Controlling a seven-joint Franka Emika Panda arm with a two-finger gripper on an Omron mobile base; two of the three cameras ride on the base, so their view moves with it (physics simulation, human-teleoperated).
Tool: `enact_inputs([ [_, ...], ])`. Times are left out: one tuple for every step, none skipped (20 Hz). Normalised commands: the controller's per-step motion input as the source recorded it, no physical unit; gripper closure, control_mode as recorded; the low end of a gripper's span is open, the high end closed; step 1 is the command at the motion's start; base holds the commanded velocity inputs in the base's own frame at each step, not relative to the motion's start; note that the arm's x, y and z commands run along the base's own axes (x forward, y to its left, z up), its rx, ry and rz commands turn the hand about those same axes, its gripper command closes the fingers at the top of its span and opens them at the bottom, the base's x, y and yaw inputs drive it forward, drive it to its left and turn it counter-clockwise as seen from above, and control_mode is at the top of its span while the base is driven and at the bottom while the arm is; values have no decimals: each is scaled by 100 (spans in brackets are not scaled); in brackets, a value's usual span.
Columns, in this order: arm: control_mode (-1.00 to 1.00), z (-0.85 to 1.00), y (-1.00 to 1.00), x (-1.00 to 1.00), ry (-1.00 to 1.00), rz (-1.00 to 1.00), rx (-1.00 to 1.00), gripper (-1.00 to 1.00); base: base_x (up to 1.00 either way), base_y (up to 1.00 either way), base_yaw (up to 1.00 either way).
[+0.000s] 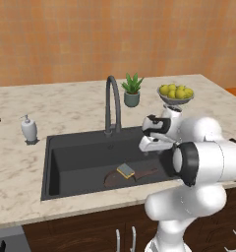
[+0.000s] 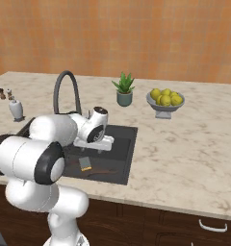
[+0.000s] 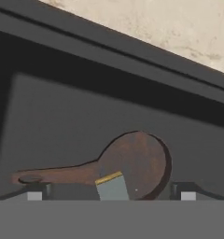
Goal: Pick the pan and sponge and place them into the sink. Then turn on the water.
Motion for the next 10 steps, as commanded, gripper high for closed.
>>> enact_inputs([
  [-100,78,-34,0,-14,11,0,-100,0,0,0],
  [-100,77,-26,0,-17,9,0,-100,0,0,0],
  [-100,67,-14,0,-16,9,0,-100,0,0,0],
  [-100,54,0,0,-18,9,0,-100,0,0,0],
  [-100,41,0,0,-19,8,0,-100,0,0,0],
  [-100,35,0,-13,-22,5,0,-100,0,0,0],
  [-100,35,0,-39,-15,0,0,-100,0,0,0],
  [-100,30,0,-41,-13,0,0,-100,0,0,0],
  [-100,22,0,-57,-7,0,0,-100,0,0,0],
  [-100,11,0,-53,-13,0,0,-100,0,0,0],
])
